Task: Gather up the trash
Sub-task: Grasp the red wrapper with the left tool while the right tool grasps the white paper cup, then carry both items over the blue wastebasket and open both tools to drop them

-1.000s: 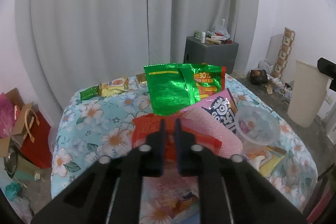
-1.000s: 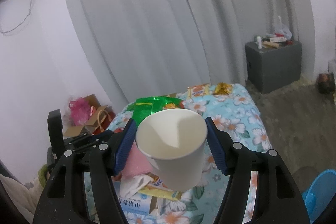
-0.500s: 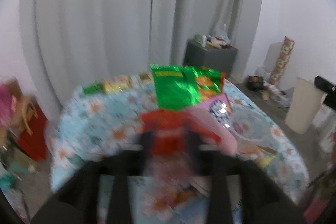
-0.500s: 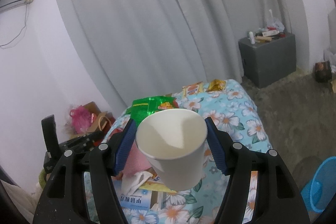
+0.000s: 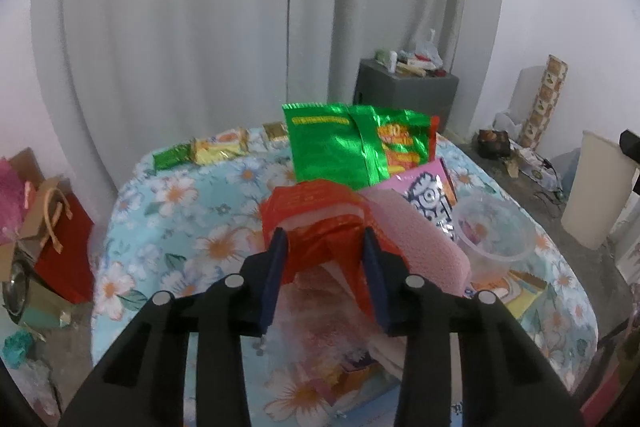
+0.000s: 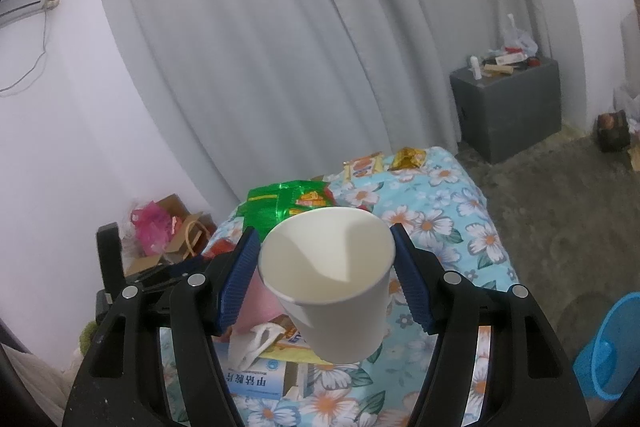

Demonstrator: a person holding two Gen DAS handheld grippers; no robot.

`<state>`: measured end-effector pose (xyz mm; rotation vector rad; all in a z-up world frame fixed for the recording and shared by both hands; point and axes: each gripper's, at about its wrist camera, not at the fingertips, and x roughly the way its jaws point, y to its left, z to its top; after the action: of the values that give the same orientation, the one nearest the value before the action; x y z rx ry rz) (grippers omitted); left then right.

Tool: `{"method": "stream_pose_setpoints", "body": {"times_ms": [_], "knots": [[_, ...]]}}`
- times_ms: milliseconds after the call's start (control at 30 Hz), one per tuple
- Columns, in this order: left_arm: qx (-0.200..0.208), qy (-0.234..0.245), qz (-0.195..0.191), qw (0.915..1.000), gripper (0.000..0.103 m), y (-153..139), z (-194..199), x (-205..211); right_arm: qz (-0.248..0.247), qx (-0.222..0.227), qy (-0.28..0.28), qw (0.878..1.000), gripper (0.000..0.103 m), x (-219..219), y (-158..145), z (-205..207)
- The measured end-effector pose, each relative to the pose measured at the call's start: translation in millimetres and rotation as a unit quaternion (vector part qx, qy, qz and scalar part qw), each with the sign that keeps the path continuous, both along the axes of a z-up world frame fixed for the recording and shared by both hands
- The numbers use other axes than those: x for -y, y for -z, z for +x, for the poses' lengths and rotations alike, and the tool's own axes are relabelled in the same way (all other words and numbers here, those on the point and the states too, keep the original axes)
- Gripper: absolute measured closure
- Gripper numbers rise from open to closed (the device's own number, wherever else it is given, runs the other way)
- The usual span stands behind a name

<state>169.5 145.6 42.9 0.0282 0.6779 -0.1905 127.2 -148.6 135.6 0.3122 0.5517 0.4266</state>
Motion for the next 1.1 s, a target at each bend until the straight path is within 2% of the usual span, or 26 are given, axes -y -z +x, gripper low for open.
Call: {"method": "stream_pose_setpoints", "body": {"times_ms": [233,367,600,800,933,1033,1100], "knots": [[0.04,-0.007,-0.021,0.9989,0.067,-29,-13,-8,0.009,0.004,0.005,1.0,0.041,6,-1,-5],[0.063,0.007,-0.03,0.9975,0.068,-48,-24,2,0.019,0.012,0.015,1.0,0.041,17,-5,-13],[0.089,0.085,-0.035,0.9917,0.068,-67,-43,53,0.03,0.017,0.062,0.998,0.041,46,-7,-38],[0.071,0.167,-0.016,0.9833,0.068,-63,-39,124,0.044,0.016,0.13,0.99,0.041,93,2,-66],[0.049,0.223,-0.022,0.9734,0.068,-59,-32,178,0.056,0.013,0.181,0.982,0.041,132,11,-84],[0.004,0.262,-0.036,0.9644,0.068,-50,-18,224,0.062,0.004,0.23,0.971,0.041,165,22,-97],[-0.031,0.289,-0.049,0.9554,0.068,-42,-7,257,0.057,-0.002,0.263,0.963,0.041,181,30,-101]]}}
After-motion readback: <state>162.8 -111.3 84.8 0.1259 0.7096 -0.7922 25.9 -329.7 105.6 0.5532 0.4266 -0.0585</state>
